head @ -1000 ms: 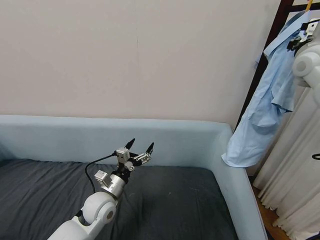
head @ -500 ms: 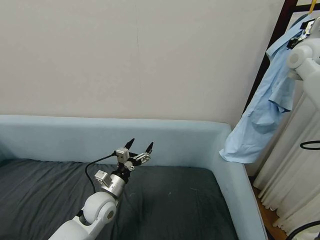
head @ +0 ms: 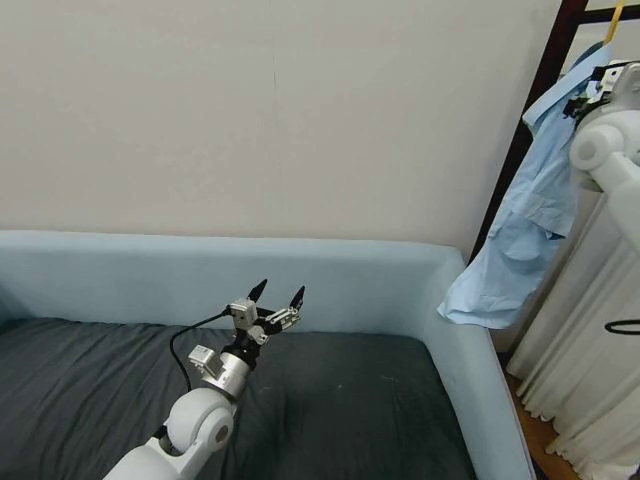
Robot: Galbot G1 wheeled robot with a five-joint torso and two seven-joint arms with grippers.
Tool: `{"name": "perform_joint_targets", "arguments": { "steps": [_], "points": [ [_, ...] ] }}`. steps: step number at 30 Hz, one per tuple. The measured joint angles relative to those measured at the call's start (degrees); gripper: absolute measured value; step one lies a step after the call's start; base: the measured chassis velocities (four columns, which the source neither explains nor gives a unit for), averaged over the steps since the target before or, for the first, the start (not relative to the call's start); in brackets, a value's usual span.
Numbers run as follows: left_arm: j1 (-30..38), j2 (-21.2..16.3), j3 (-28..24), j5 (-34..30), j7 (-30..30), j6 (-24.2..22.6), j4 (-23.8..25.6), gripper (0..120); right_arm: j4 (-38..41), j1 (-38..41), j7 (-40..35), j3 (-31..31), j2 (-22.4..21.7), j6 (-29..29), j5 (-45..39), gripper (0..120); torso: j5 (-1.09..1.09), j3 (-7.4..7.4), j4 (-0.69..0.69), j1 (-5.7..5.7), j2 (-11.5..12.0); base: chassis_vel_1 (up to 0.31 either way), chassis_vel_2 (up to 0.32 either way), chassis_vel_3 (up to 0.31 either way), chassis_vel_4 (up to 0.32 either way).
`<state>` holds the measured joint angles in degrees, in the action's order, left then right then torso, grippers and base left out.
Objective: Pick up the clothes from the sofa and hang them on the clothes hanger.
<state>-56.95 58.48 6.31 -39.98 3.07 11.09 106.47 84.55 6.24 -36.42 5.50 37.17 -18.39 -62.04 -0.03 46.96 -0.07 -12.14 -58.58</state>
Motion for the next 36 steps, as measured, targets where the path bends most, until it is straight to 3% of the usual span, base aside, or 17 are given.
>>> {"name": "perform_joint_targets", "arguments": {
  "steps": [3, 7, 11, 13, 15, 18, 22, 27, 31, 36],
  "points": [
    [-1.9, 0.3, 1.0, -0.3, 2.5, 0.0, 2.1, 100, 10.0, -11.9, 7.7, -7.2, -5.7, 7.9, 0.9, 58, 0.00, -0.01, -0.04, 0.01, 0.0, 0.000, 0.000, 0.000, 0.000],
    [-4.6, 1.2, 2.6, -0.6, 4.4, -1.0, 4.5, 100, 15.6, -21.9, 13.2, -11.8, -8.5, 14.6, 1.7, 71, -0.04, -0.02, -0.04, 0.01, 0.0, 0.000, 0.000, 0.000, 0.000],
    [-9.3, 3.8, 5.6, 1.8, 5.7, -2.0, 7.3, 100, 22.0, -38.8, 18.9, -19.6, -6.7, 18.4, 1.5, 86, 0.02, 0.00, 0.01, 0.01, 0.0, 0.000, 0.000, 0.000, 0.000],
    [-9.8, 4.2, 6.0, 2.4, 5.9, -2.0, 7.5, 100, 22.8, -40.5, 19.5, -20.5, -6.2, 18.7, 1.5, 90, 0.01, 0.00, 0.01, 0.00, 0.0, 0.000, 0.000, 0.000, 0.000],
    [-14.3, 6.9, 8.9, 7.8, 8.2, 1.0, 8.3, 100, 27.7, -51.5, 20.9, -24.3, -1.3, 19.6, 5.2, 98, -0.07, -0.01, -0.02, 0.01, 0.0, 0.000, 0.000, 0.000, 0.000],
    [-16.6, 8.2, 10.9, 10.2, 7.8, 2.6, 8.6, 100, 28.9, -55.8, 20.9, -24.4, 1.7, 20.9, 8.5, 100, 0.00, 0.00, -0.01, 0.01, 0.0, 0.000, 0.000, 0.000, 0.000],
    [-22.6, 12.4, 15.3, 13.6, 4.8, 6.0, 9.9, 100, 30.0, -67.5, 25.9, -27.0, 11.2, 23.6, 21.7, 100, -0.02, 0.00, 0.00, 0.01, 0.0, 0.000, 0.000, 0.000, 0.000],
    [-24.9, 15.1, 16.1, 15.2, 5.1, 6.3, 10.9, 100, 30.1, -74.8, 29.6, -29.6, 17.6, 25.4, 29.6, 100, -0.03, 0.00, -0.03, 0.01, 0.0, 0.000, 0.000, 0.000, 0.000],
    [-28.5, 17.8, 16.1, 17.9, 6.0, 6.8, 12.4, 100, 32.1, -83.9, 31.7, -32.1, 25.8, 28.3, 37.9, 100, -0.04, -0.01, -0.02, 0.01, 0.0, 0.000, 0.000, 0.000, 0.000],
    [-30.8, 18.9, 16.2, 19.0, 6.1, 6.8, 13.3, 100, 33.4, -88.9, 32.9, -33.4, 30.2, 29.9, 43.4, 100, -0.03, -0.01, -0.02, 0.01, 0.0, 0.000, 0.000, 0.000, 0.000]
  ]
}}
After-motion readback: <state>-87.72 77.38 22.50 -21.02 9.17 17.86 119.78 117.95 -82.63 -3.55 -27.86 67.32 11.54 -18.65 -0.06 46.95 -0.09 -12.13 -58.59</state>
